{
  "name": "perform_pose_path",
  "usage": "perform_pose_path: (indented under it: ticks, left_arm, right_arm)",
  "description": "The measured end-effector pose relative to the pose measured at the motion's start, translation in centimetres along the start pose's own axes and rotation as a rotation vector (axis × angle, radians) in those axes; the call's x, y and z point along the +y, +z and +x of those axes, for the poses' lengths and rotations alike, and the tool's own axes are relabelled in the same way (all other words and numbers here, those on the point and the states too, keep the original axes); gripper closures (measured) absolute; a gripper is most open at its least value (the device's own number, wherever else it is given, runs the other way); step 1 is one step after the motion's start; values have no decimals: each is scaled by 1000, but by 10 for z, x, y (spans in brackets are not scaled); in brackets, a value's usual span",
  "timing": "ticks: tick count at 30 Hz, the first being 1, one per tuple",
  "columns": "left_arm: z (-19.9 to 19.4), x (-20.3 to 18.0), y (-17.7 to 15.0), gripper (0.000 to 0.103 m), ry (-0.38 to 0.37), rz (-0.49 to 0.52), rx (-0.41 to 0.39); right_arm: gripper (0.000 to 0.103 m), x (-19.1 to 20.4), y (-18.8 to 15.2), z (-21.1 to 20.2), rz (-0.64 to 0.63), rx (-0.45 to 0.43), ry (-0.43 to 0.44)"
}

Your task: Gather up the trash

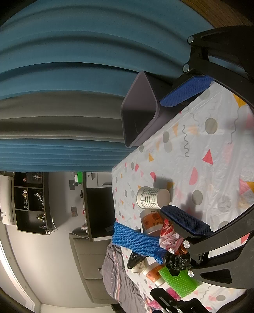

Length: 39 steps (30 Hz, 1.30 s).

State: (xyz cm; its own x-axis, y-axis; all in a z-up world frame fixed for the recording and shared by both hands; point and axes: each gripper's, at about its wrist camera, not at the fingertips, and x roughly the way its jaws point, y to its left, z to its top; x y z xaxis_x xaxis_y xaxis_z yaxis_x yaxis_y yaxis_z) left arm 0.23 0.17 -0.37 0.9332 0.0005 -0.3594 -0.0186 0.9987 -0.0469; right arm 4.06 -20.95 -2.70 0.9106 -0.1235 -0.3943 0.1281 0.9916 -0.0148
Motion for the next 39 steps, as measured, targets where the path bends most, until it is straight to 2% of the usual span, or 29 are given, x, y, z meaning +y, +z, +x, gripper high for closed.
perform_pose_path:
  ticks: [39]
  left_arm:
    - [13, -5, -9, 7, -21, -2, 23]
  right_arm:
    - [5, -5, -4, 3, 18, 5, -23]
